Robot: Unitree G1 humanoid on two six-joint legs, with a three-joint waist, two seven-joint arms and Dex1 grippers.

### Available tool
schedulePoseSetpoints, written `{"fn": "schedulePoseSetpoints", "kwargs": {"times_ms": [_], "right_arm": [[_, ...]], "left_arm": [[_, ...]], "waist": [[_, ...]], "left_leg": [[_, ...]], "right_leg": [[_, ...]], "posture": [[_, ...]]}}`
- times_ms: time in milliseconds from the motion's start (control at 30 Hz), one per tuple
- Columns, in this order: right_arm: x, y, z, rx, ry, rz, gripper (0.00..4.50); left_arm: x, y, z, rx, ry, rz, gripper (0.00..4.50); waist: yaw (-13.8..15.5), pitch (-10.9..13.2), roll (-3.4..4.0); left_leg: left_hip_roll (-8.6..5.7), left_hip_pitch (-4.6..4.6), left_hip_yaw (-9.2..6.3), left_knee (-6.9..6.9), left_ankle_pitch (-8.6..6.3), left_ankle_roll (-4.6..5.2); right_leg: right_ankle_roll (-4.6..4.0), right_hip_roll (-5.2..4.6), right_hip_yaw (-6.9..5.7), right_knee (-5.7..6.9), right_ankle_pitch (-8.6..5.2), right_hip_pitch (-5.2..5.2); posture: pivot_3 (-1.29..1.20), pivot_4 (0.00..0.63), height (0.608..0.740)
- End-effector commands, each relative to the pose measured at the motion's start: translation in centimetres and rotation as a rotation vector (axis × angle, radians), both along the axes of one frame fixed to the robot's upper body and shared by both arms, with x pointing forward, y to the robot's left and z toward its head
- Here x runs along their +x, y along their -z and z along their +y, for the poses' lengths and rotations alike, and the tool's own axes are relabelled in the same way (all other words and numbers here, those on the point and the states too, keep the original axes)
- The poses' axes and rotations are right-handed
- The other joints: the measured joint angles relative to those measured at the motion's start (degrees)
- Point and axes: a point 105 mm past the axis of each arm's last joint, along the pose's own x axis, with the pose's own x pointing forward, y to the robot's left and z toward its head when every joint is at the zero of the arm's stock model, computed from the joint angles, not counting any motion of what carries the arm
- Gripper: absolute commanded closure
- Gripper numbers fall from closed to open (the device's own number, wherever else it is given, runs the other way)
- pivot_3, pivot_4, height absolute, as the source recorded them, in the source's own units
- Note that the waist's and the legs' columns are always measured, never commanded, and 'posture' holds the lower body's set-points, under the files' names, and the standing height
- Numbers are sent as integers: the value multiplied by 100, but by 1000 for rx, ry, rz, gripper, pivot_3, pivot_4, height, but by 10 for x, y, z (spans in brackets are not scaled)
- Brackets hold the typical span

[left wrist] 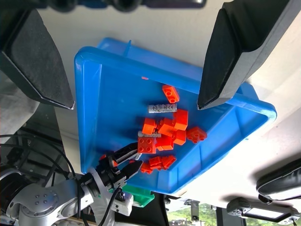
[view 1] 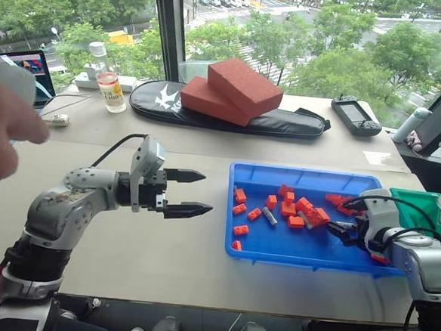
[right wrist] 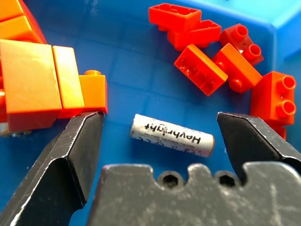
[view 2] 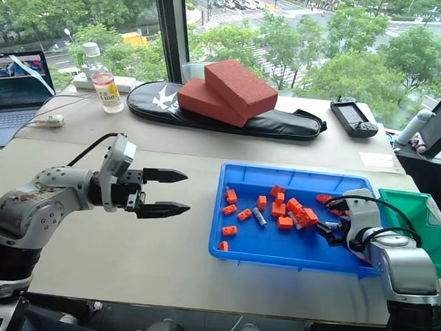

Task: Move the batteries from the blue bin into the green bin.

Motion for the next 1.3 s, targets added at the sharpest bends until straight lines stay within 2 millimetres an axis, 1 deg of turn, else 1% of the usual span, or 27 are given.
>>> {"fn": "schedulePoseSetpoints", "kwargs": {"times_ms": [33,100,167,200,333,400,433,500,567,633,767,867,1000,1067,1100,1200,1300], "right_arm": [[-2,10,-12,-10,66,23,65],[-3,11,-12,-9,64,27,65],[-5,13,-13,-21,65,40,583],[-6,14,-13,-21,63,44,711],[-10,14,-15,-28,69,55,2125],[-11,13,-15,-28,67,57,2630],[-12,13,-14,-28,65,58,3092],[-14,14,-13,-25,62,60,3706],[-14,14,-12,-22,62,59,4452],[-14,12,-11,-15,62,50,4487],[-10,-1,-7,14,56,-15,4487],[-12,-6,-13,-12,66,-20,4487],[-14,-6,-17,-21,75,-7,4487],[-13,-13,-17,-12,72,-34,4487],[-12,-18,-17,-2,74,-54,4487],[-11,-36,-25,-8,98,-105,4487],[-11,-70,-21,27,73,-200,4487]], "left_arm": [[-5,-10,0,-10,13,-45,0],[-4,-11,0,-11,12,-46,0],[-4,-11,0,-12,12,-47,0],[-4,-11,0,-12,12,-47,0],[-4,-11,0,-12,13,-47,0],[-4,-11,0,-12,12,-47,0],[-4,-10,0,-12,12,-47,0],[-4,-10,0,-13,13,-46,0],[-4,-10,0,-12,13,-46,0],[-3,-10,-1,-12,14,-46,0],[-3,-10,-1,-13,16,-46,0],[-2,-10,-2,-17,20,-45,0],[-1,-9,-3,-20,22,-42,0],[-1,-9,-4,-21,24,-41,0],[-1,-9,-4,-21,24,-40,0],[-1,-9,-4,-25,26,-37,0],[-2,-7,-5,-25,29,-33,0]], "waist": [[4,0,0],[8,0,0],[11,0,0],[13,0,0],[18,0,0],[19,0,0],[20,0,0],[20,0,0],[21,0,0],[21,0,0],[22,0,0],[19,0,0],[20,0,0],[22,0,0],[22,0,0],[24,0,0],[28,1,1]], "left_leg": [[0,0,0,0,0,0],[-1,1,0,0,0,0],[-1,1,0,0,0,0],[-1,1,0,0,0,0],[0,1,0,0,0,0],[-1,1,0,0,0,0],[-1,1,0,0,0,0],[-1,1,0,0,0,0],[-1,1,0,0,0,0],[-1,1,0,0,0,0],[-1,0,0,0,0,0],[-1,0,1,0,0,0],[-1,0,1,0,0,0],[-1,0,1,0,0,0],[-2,0,1,0,0,0],[-3,-1,2,0,0,0],[-4,-1,2,0,0,0]], "right_leg": [[0,0,0,0,0,0],[0,-1,0,0,0,1],[0,0,0,0,0,1],[0,-1,0,0,0,1],[0,-1,0,0,0,2],[0,-1,0,0,0,2],[0,-1,0,-1,0,2],[0,-1,0,-1,0,2],[0,-1,0,-1,0,2],[0,-1,0,-1,0,2],[0,-1,0,-1,0,2],[0,-1,0,-1,0,1],[0,-1,0,0,0,0],[0,-1,0,0,0,0],[0,-2,0,-1,0,0],[0,-3,0,-1,0,0],[0,-4,0,-1,0,0]], "posture": [[0,150,740],[0,150,740],[0,150,740],[0,150,740],[0,150,740],[0,150,740],[0,150,740],[0,150,740],[0,150,740],[0,150,740],[0,150,740],[0,150,740],[0,150,740],[0,150,740],[0,150,740],[0,150,740],[0,150,740]]}}
